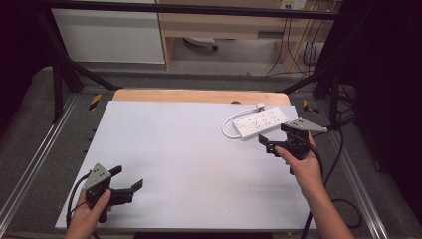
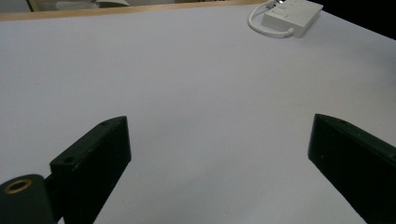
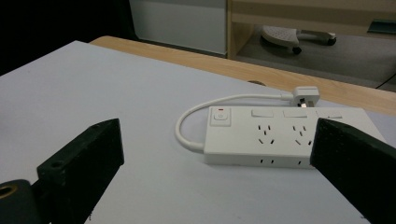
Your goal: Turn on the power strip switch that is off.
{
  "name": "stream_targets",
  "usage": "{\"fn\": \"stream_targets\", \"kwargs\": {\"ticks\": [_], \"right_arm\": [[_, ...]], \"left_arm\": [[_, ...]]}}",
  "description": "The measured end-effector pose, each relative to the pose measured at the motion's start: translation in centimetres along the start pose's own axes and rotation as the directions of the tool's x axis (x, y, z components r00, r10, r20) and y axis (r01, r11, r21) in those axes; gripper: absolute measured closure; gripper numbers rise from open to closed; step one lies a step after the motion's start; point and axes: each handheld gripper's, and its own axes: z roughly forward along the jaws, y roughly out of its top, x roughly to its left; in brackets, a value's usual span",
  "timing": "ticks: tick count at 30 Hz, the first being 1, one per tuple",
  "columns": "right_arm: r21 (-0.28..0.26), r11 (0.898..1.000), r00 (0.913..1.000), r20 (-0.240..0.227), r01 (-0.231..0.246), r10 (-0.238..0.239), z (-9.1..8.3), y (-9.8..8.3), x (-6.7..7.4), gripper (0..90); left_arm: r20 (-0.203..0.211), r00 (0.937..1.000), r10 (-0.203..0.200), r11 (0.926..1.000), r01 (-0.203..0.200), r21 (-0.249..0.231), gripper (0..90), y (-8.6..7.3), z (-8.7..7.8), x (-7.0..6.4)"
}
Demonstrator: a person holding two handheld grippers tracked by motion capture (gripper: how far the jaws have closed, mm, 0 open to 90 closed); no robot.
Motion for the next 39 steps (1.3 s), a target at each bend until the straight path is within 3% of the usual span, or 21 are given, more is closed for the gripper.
{"fn": "stream_targets", "kwargs": {"ticks": [8, 20, 39], "right_arm": [[-0.019, 1.0, 0.9999, 0.008, -0.013, 0.013, 0.2, 0.6, -0.8, 3.2], [-0.041, 0.999, 0.9995, 0.03, -0.003, 0.005, 0.7, 2.9, -1.9, 3.3], [-0.071, 0.997, 0.9966, 0.082, -0.005, 0.011, 2.8, 5.6, -3.4, 5.0]], "left_arm": [[-0.005, 0.9999, 0.011, 0.9999, -0.011, 0.002, 6.4, 0.0, 0.0, 0.0], [0.0, 0.9999, 0.011, 0.9999, -0.011, 0.0, 5.8, 0.0, 0.0, 0.0], [-0.001, 1.0, 0.009, 1.0, -0.009, 0.002, 5.8, 0.0, 0.0, 0.0]]}}
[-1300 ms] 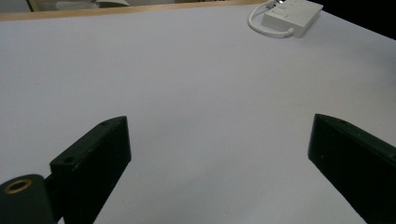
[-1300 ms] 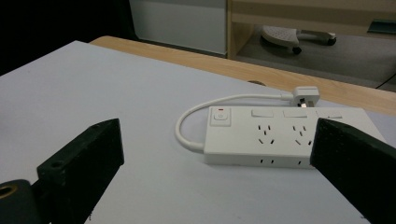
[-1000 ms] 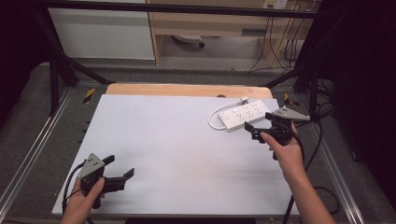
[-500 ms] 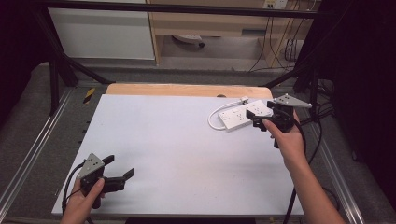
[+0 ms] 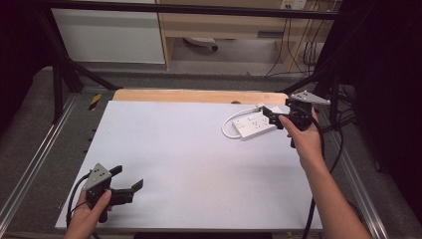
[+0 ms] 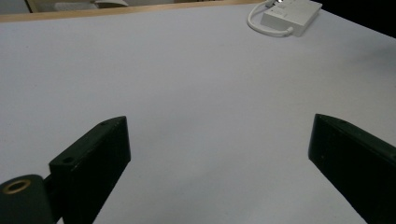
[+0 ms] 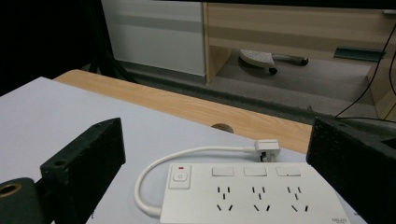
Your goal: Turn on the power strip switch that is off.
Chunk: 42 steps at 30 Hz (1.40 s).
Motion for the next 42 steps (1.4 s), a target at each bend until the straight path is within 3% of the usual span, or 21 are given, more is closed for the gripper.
{"fn": "stream_targets", "kwargs": {"ticks": [21, 28, 42], "right_arm": [[0.018, 1.0, 1.0, 0.0, -0.004, 0.004, 3.0, 0.6, -1.0, 7.2], [0.022, 1.0, 1.0, 0.006, 0.002, -0.003, 4.1, 0.8, -1.0, 14.7], [0.046, 0.998, 0.999, 0.026, -0.038, 0.036, 6.2, 0.6, -2.0, 18.6]], "left_arm": [[0.004, 1.0, -0.004, 1.0, 0.004, 0.006, 5.9, 0.0, 0.1, 0.0], [0.005, 1.0, -0.003, 1.0, 0.003, 0.006, 5.9, 0.0, 0.1, 0.0], [0.006, 1.0, -0.003, 1.0, 0.003, 0.003, 6.0, 0.0, 0.0, 0.1]]}}
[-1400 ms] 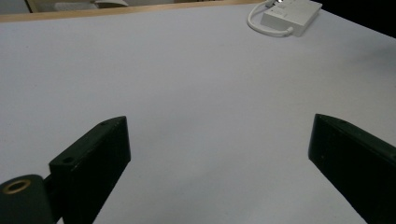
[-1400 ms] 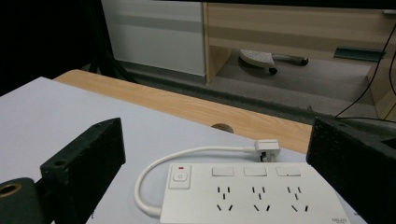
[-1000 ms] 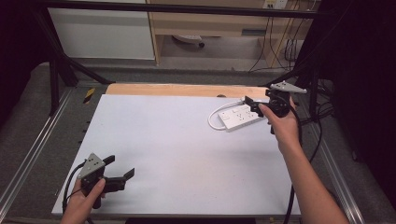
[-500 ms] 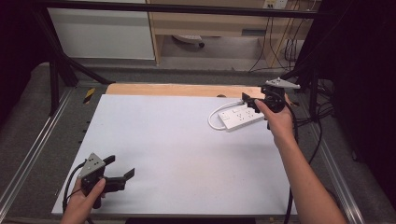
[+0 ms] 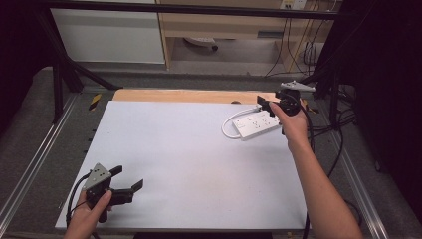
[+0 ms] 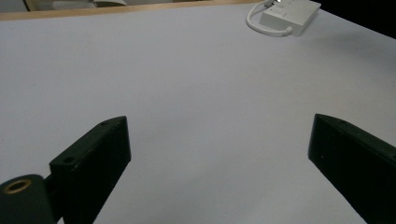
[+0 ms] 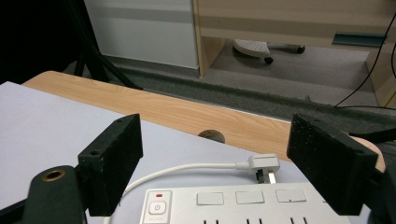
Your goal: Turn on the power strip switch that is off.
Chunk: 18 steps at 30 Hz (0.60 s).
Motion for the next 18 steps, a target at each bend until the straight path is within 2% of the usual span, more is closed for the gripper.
{"fn": "stream_targets", "kwargs": {"ticks": [18], "right_arm": [[0.072, 0.997, 0.9987, 0.036, -0.037, 0.035, 2.5, -1.3, -1.6, 17.4]], "left_arm": [[0.002, 1.0, -0.001, 1.0, 0.001, 0.006, 6.0, 0.0, 0.0, 0.0]]}}
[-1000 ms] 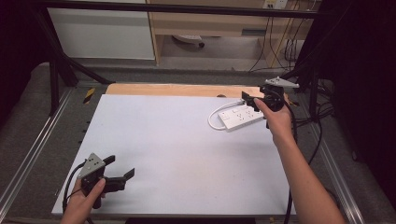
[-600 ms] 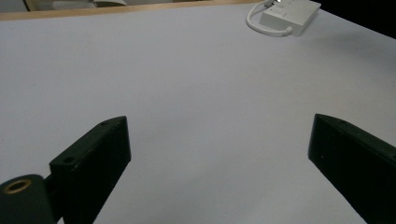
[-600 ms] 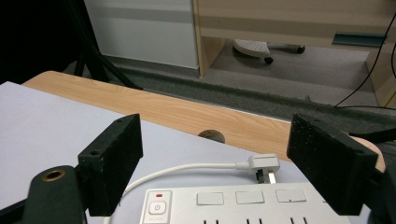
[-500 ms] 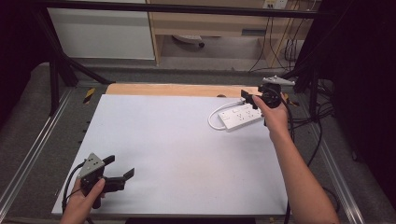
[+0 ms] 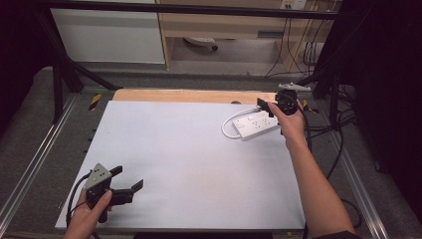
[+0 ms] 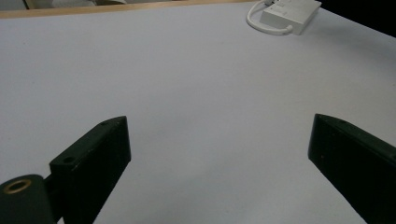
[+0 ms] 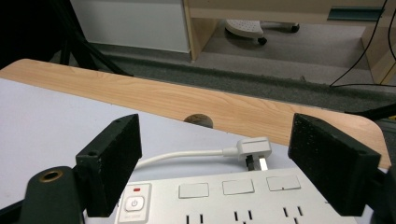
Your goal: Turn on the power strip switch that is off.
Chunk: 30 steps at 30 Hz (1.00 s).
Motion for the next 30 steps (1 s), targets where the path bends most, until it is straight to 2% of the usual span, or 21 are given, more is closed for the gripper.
{"fn": "stream_targets", "kwargs": {"ticks": [10, 19, 30], "right_arm": [[0.035, 0.999, 0.9999, 0.01, -0.012, 0.012, 1.0, -0.5, -0.3, 15.4], [0.062, 0.998, 1.0, 0.001, -0.005, 0.005, 2.1, -1.2, -0.2, 29.3], [0.087, 0.996, 0.9998, 0.011, 0.016, -0.017, 2.9, -1.7, 0.1, 40.4]], "left_arm": [[0.001, 1.0, 0.0, 1.0, 0.0, 0.0, 6.0, 0.0, 0.0, 0.0], [0.002, 1.0, 0.002, 1.0, -0.002, 0.003, 6.0, 0.0, 0.0, 0.0], [0.011, 0.9999, 0.01, 0.9999, -0.01, 0.006, 6.1, 0.0, 0.1, -0.2]]}}
